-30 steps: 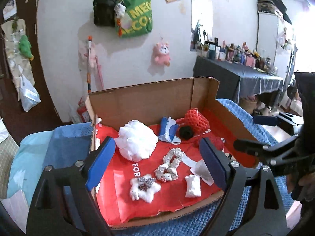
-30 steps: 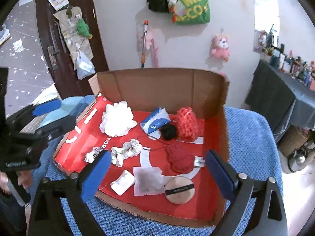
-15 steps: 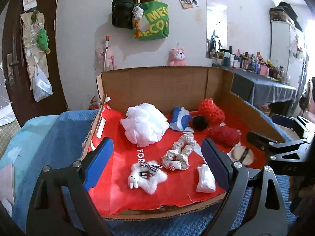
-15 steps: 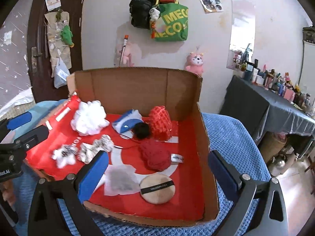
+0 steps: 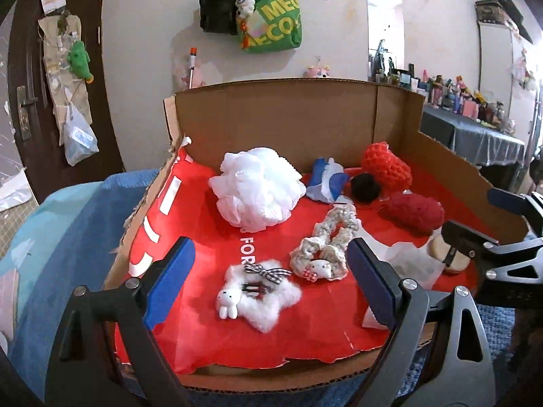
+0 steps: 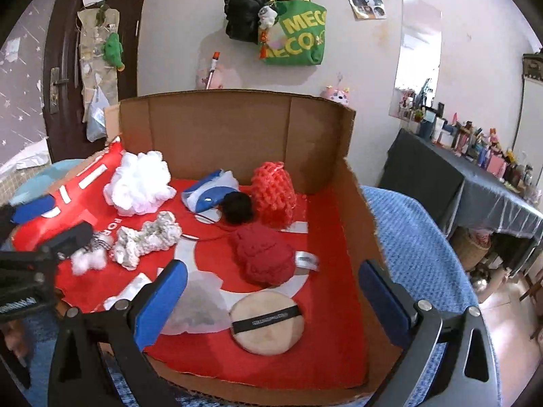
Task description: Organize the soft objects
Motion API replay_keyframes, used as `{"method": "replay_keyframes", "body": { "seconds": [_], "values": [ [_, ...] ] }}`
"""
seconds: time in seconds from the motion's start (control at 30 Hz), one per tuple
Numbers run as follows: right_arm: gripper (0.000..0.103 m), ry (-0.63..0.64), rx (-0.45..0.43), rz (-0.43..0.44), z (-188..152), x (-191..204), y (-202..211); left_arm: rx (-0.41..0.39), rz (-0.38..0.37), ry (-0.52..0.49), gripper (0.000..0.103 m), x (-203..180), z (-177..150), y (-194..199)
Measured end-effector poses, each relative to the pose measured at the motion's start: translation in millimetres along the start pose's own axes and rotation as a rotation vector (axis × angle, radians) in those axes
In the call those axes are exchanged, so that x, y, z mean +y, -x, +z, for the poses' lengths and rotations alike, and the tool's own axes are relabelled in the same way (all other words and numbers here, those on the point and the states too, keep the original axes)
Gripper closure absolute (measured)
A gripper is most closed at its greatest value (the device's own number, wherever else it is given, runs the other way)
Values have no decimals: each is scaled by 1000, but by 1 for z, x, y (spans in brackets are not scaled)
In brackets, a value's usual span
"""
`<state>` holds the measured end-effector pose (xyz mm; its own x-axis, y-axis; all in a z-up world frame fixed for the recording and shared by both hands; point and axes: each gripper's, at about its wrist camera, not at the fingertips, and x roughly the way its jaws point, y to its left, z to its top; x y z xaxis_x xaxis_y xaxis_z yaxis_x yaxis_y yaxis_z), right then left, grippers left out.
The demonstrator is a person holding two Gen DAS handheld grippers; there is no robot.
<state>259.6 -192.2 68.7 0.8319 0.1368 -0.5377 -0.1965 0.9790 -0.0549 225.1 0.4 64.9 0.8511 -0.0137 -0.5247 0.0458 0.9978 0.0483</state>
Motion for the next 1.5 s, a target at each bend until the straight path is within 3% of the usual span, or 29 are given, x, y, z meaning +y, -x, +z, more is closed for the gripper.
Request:
{"method": "replay_keyframes", "body": {
  "seconds": [1.5],
  "values": [
    [0, -24, 5, 8, -4, 3, -5, 34, -6, 10, 11, 5, -3, -6]
  ]
}}
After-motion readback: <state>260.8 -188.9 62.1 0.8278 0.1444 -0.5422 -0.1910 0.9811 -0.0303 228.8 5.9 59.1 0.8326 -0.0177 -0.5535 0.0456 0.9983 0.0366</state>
